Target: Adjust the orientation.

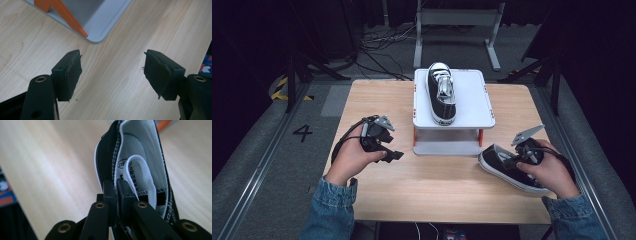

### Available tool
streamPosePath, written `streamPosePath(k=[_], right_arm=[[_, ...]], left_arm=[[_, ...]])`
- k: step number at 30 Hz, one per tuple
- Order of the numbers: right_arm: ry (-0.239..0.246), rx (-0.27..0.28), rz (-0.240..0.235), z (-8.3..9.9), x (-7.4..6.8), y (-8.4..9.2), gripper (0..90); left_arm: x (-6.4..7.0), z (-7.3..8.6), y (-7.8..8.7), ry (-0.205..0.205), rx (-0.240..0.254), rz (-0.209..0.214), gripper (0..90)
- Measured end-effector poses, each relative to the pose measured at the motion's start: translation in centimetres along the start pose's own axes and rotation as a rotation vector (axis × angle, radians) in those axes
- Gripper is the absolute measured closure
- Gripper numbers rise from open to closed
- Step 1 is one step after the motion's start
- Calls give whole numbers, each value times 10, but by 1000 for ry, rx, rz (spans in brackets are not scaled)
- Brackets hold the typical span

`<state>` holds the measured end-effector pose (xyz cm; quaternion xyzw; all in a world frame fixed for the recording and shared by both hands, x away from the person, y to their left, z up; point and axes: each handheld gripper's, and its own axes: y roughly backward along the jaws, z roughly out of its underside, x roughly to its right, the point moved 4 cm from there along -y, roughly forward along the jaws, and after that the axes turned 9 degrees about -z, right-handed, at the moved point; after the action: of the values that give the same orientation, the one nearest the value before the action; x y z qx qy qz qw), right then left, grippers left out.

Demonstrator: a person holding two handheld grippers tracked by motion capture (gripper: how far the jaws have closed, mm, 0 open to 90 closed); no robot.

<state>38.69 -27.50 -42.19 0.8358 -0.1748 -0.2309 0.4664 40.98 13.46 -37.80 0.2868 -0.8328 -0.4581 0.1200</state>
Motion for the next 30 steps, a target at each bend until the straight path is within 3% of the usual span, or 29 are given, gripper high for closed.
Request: streamPosePath(k=[2, 5, 7, 8, 11, 16, 18, 22, 25, 30], right_arm=[[16, -14, -4, 0, -3, -3, 844], [34, 109, 8, -4, -8, 2, 631], [34, 125, 29, -3, -8, 7, 630], [-3, 139, 63, 3, -6, 18, 624], [-66, 135, 130, 15, 1, 30, 628], [-229, 63, 268, 42, 19, 46, 657], [-256, 58, 263, 45, 20, 46, 660], [-318, 27, 208, 53, 21, 40, 653], [-326, -29, 233, 56, 28, 29, 669], [-334, -72, 206, 57, 31, 24, 772]], left_arm=[[0, -2, -1, -2, 1, 6, 309], [1, -7, -5, -9, 3, 17, 308], [1, -8, -5, -9, -4, 20, 305], [0, -9, -7, -12, -8, 23, 305], [0, -10, -9, -14, -15, 22, 305], [-2, -13, -10, -9, 2, 16, 309], [-2, -13, -11, -6, 3, 17, 309], [-3, -14, -14, -8, -12, 21, 307], [-2, -13, -15, -4, -12, 24, 306], [-4, -11, -12, 6, -1, 21, 306]])
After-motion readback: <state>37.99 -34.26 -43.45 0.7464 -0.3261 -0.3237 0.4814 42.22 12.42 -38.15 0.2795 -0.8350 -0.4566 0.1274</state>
